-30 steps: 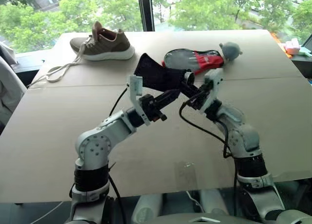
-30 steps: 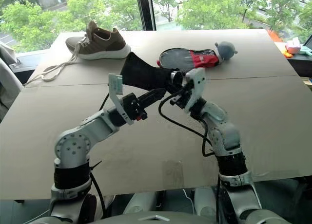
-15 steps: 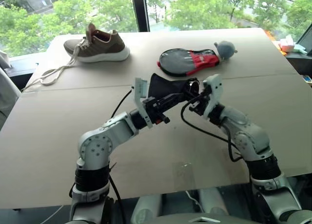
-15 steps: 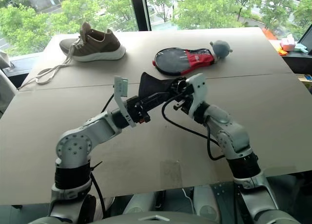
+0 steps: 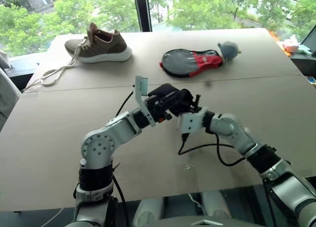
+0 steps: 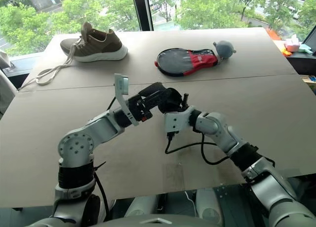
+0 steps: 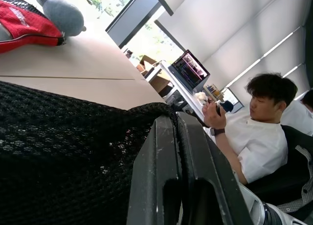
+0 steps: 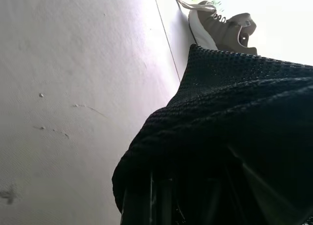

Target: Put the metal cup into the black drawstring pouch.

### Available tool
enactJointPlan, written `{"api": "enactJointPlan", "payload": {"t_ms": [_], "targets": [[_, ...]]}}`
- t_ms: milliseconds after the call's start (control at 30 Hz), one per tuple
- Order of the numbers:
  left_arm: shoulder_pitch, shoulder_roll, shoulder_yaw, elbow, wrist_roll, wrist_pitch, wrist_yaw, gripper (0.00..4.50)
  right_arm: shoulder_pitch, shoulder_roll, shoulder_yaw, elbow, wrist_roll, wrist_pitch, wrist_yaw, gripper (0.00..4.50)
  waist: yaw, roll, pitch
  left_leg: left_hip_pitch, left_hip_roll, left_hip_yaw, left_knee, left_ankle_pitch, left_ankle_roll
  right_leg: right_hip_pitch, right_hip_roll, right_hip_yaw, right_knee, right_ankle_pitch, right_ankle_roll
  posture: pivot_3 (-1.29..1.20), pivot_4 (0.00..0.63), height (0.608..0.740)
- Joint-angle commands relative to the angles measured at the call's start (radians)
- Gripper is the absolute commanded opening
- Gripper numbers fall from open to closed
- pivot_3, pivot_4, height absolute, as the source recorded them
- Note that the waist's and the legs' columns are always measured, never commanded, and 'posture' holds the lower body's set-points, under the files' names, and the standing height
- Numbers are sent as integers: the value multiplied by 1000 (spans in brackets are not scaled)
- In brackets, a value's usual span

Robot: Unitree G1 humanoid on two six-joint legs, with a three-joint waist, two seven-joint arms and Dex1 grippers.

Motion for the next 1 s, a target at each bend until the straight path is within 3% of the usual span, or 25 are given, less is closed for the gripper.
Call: {"api": "enactJointPlan", "payload": {"t_ms": [33, 133, 300, 467, 667, 800, 1000], "targets": [[-5, 12, -14, -35, 24, -36, -45, 0, 51, 11, -109, -146, 215, 289, 132, 1722, 2, 0, 0, 0, 0, -1, 0, 0, 0, 0, 0, 0, 0, 0, 0, 0, 150, 736], [32, 28, -30, -49, 63, -42, -59, 0, 65, -24, -207, -312, 447, 633, 238, 1900, 1, 0, 0, 0, 0, -1, 0, 0, 0, 0, 0, 0, 0, 0, 0, 0, 150, 736], [50, 20, -35, -36, 109, -69, -64, 0, 74, -152, -353, -501, 718, 960, 371, 1900, 3, 0, 0, -1, 0, -2, 0, -3, 5, 0, -1, -2, 0, 0, 0, 0, 150, 736], [54, 18, -46, -17, 140, -81, -84, 0, 106, -223, -505, -566, 932, 1129, 412, 1900, 7, 0, 0, -1, 0, -2, 0, -3, 5, 0, -1, -3, -1, 0, 0, 0, 150, 736], [47, 11, -53, -12, 146, -79, -94, 0, 110, -182, -629, -577, 1076, 1212, 326, 1900, 5, 0, 0, -1, 0, -2, 0, -3, 5, 0, -1, -3, -1, 0, 0, 0, 150, 736], [43, 12, -43, -13, 139, -77, -95, 0, 129, -218, -637, -541, 965, 1102, 301, 1900, 8, 0, 0, -1, 0, -2, 0, -3, 5, 0, -2, -3, -1, 0, 0, 0, 150, 736], [44, 17, -45, -16, 139, -70, -97, 0, 193, -305, -509, -380, 595, 599, 399, 1900, 11, 0, 0, -1, -1, 0, 0, -3, 5, 0, -2, -3, -1, 0, 1, 0, 150, 736]]}}
